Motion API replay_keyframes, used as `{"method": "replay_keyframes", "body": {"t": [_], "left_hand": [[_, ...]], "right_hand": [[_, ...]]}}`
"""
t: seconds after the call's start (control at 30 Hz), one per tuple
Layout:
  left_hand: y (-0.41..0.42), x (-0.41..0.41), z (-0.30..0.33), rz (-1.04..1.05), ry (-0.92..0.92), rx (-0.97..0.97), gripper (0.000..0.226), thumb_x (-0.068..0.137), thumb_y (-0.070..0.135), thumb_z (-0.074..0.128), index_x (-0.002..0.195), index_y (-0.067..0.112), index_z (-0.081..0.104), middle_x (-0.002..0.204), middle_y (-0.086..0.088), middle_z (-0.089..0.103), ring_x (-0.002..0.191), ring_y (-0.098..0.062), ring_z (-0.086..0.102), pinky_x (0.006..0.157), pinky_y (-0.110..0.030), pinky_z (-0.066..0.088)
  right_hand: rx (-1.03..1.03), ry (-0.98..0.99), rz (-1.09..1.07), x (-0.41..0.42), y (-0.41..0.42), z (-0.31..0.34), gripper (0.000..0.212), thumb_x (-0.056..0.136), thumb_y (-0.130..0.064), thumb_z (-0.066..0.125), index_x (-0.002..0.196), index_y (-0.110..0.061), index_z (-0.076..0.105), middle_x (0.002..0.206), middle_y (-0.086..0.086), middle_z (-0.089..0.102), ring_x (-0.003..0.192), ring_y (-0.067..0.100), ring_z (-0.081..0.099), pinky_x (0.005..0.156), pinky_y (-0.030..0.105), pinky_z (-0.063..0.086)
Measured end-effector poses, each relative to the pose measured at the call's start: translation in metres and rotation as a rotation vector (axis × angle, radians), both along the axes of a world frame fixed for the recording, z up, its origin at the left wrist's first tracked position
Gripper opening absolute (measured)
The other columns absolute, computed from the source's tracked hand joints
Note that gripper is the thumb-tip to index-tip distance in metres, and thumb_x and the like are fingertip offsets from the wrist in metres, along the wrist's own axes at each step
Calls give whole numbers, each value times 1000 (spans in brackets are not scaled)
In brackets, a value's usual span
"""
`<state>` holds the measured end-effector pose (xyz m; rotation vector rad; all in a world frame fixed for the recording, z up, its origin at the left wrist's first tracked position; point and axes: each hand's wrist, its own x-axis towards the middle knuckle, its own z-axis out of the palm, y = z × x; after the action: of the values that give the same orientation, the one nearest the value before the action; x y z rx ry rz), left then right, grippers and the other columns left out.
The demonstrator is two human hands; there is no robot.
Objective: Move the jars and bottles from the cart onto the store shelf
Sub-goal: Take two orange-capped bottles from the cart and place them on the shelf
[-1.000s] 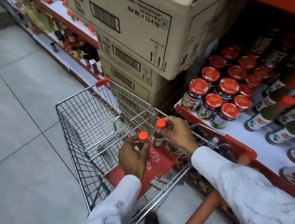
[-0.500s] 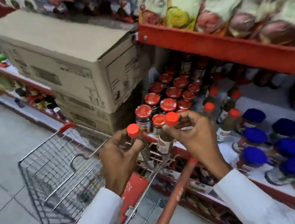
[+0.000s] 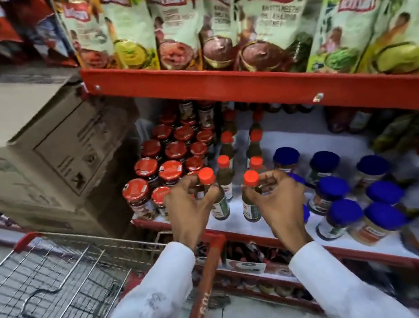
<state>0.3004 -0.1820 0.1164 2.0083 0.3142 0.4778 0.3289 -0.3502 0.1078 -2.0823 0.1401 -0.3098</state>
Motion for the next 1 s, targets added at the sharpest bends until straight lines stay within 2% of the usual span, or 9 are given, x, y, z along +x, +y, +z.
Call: {"method": "replay_keyframes", "body": {"t": [0.1, 0.2, 0.27, 0.33, 0.53, 0.77, 0.87, 0.93, 1.0], "left_hand": [[-8, 18, -14, -31, 62, 23, 11, 69, 28, 76, 79, 29, 71, 72, 17, 71, 66, 7, 63, 68, -20, 52], [-11, 30, -27, -48, 118, 34, 16, 70, 26, 76, 85, 22, 74, 74, 11, 73, 69, -1, 67, 69, -25, 56], [-12, 33, -33, -70, 141, 45, 16, 72, 22, 77, 87, 19, 74, 72, 13, 70, 71, 0, 66, 67, -18, 52], [-12, 35, -36, -84, 152, 53, 16, 73, 19, 77, 89, 17, 73, 70, 16, 67, 72, 2, 65, 66, -12, 48], [-12, 40, -40, -97, 145, 54, 13, 74, 17, 76, 87, 19, 72, 72, 13, 68, 72, -7, 67, 76, -28, 55], [-10, 38, -44, -109, 158, 58, 13, 73, 23, 77, 84, 22, 71, 74, 13, 72, 75, -7, 70, 78, -35, 60], [-7, 36, -40, -128, 142, 54, 32, 74, 20, 79, 105, 20, 70, 94, 11, 75, 86, -7, 69, 85, -28, 57], [-4, 36, -36, -160, 138, 17, 52, 75, 15, 79, 124, 16, 62, 107, 14, 67, 99, -4, 63, 89, -21, 50], [0, 37, -31, -200, 117, 5, 59, 76, 10, 77, 130, 17, 57, 113, 16, 62, 107, -4, 60, 92, -21, 49]], "right_hand": [[6, 54, -21, 11, -2, -14, 21, 70, -33, 81, 80, -19, 68, 74, -7, 72, 66, 6, 66, 67, 31, 58], [-11, 91, -45, 20, -1, -26, 20, 71, -30, 81, 80, -19, 68, 78, -4, 74, 70, 9, 68, 65, 23, 54], [-45, 109, -58, 24, 1, -31, 19, 71, -32, 81, 79, -19, 69, 77, -5, 74, 68, 9, 67, 60, 17, 47], [-65, 116, -64, 26, 2, -36, 19, 71, -33, 80, 78, -19, 70, 77, -5, 75, 66, 9, 67, 61, 19, 49], [-52, 120, -77, 28, 3, -37, 20, 72, -30, 80, 82, -17, 67, 80, -1, 74, 68, 12, 68, 67, 31, 58], [-48, 100, -35, 19, -3, -31, 21, 73, -26, 81, 87, -19, 67, 86, -1, 75, 73, 11, 67, 69, 25, 55], [-88, 91, -23, 18, -6, -31, 35, 71, -29, 83, 100, -19, 68, 95, -2, 74, 79, 13, 68, 74, 31, 60], [-117, 75, -22, 19, -8, -30, 47, 68, -36, 83, 109, -20, 65, 103, -3, 73, 87, 14, 68, 77, 34, 60], [-130, 63, -4, 20, -8, -28, 50, 67, -40, 83, 110, -24, 63, 104, -5, 71, 89, 13, 68, 77, 34, 60]]}}
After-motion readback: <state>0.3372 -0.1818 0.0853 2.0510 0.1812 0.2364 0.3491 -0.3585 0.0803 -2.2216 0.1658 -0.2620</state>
